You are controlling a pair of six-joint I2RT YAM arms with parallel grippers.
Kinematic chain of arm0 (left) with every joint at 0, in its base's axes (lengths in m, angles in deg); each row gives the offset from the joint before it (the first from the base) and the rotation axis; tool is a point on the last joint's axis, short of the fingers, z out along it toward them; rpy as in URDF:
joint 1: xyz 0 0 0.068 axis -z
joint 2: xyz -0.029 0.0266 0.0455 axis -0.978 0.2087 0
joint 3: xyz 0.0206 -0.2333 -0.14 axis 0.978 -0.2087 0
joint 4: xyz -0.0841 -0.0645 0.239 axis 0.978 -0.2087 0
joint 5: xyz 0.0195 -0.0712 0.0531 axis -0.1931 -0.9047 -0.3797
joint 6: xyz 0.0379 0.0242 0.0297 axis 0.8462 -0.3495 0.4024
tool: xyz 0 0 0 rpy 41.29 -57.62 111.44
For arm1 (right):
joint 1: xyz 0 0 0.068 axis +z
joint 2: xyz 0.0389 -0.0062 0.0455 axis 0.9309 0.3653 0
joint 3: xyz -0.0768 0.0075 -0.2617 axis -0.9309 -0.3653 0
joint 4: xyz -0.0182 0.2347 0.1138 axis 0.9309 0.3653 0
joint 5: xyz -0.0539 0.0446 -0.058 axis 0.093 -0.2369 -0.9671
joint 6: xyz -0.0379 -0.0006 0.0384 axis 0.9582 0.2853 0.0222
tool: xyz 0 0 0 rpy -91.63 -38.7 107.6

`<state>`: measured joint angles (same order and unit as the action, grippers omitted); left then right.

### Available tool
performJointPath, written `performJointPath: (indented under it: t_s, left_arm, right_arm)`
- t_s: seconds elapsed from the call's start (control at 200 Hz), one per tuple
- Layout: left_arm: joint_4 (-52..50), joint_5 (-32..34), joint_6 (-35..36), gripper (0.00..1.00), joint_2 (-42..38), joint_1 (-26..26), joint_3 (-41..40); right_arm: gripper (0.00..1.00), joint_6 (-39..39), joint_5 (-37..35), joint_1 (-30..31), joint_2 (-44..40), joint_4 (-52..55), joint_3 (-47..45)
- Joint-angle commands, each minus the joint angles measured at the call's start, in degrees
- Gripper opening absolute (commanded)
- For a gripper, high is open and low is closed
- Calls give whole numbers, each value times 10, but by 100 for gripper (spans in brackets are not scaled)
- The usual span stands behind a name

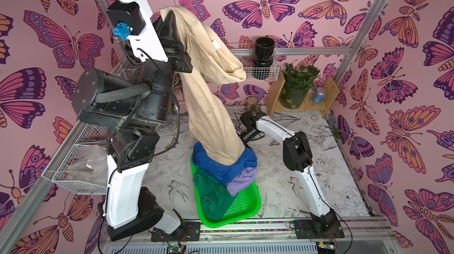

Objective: Fold and stack t-shirts
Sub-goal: Adjust the bin at the center of the board.

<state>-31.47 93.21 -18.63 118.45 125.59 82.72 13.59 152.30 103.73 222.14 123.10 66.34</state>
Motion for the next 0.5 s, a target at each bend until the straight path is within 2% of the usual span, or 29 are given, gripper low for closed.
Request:
performJointPath:
  t_s: [0.0, 0.155, 0.26, 0.35, 0.441, 0.496]
  left_arm:
    - [22, 9, -1, 0, 1, 1, 0]
    - [21, -24, -20, 0, 23, 1, -2]
    - [21, -68, -51, 0, 44, 1, 4]
    - [17, -113, -84, 0, 72, 0, 24]
    - [5, -152, -114, 0, 113, -5, 68]
    - [1, -176, -137, 0, 140, -11, 96]
  right_arm:
    - [0, 1, -97, -78, -99, 24, -21]
    - [0, 31, -338, -209, -227, 75, -65]
    - [0, 26, -461, -315, -308, 87, -82]
    - [0, 19, -518, -392, -367, 78, -99]
    - [0, 9, -514, -446, -415, 53, -142]
    - [0, 1, -519, -458, -435, 43, -165]
